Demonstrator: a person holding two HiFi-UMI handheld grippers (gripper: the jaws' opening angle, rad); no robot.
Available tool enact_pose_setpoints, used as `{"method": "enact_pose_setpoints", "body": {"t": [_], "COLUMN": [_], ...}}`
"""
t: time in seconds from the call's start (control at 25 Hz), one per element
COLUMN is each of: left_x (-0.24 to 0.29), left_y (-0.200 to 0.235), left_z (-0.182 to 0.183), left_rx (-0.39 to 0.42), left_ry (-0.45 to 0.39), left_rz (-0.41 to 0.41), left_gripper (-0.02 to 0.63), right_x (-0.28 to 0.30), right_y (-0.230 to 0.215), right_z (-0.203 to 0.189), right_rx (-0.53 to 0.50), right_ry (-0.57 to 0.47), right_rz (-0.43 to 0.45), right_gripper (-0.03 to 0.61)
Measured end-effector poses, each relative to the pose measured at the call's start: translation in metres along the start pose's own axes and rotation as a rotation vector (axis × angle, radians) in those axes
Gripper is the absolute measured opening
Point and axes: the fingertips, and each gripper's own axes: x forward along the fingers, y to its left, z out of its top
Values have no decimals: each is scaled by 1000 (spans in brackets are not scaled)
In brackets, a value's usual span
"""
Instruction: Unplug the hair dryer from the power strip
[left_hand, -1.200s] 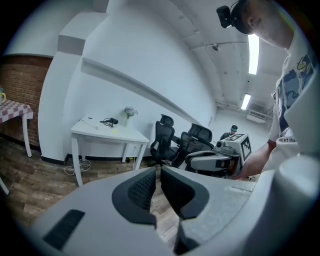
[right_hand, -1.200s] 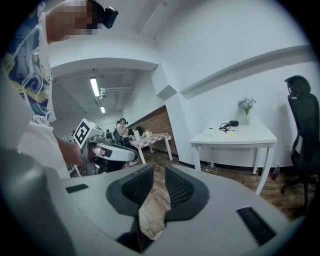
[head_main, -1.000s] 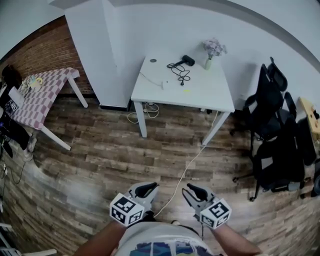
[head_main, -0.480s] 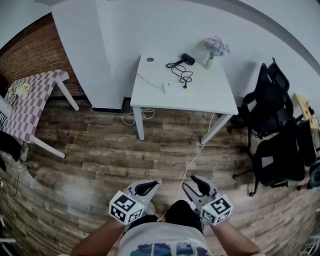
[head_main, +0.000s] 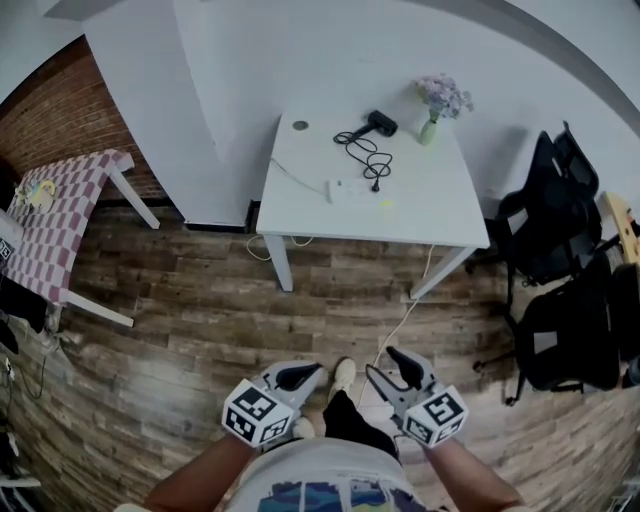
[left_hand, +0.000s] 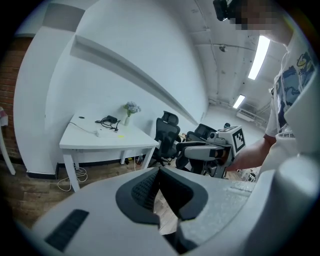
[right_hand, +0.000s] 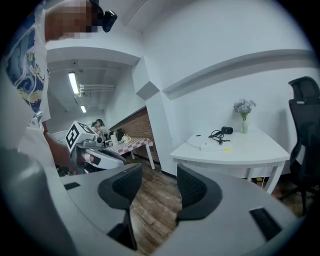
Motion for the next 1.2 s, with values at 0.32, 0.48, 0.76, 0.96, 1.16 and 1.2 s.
{"method": "enact_pose_setpoints", "body": {"t": [0.32, 0.48, 0.76, 0.96, 1.16, 1.2], "left_x": [82, 121, 162, 189, 217, 222], "left_y": [61, 82, 109, 131, 164, 171], "left_z": [63, 90, 112, 126, 140, 142], "left_rx": [9, 24, 29, 29, 42, 42], "left_ry": [46, 56, 74, 74, 75, 73], "left_rz": [39, 59, 85, 79, 70, 66], "left_gripper": [3, 3, 2, 2, 2, 2], "right_x": [50, 66, 79, 92, 112, 116], "right_y": [-112, -161, -215, -242, -267, -271], "right_z": [39, 52, 58, 63, 68, 68], "right_rx": [-7, -8, 15, 26, 12, 7], "right_ry": [-5, -12, -31, -17, 1, 6], "right_rz": [23, 34, 15, -5, -37, -45], "right_gripper": [202, 198, 190, 190, 193, 193]}}
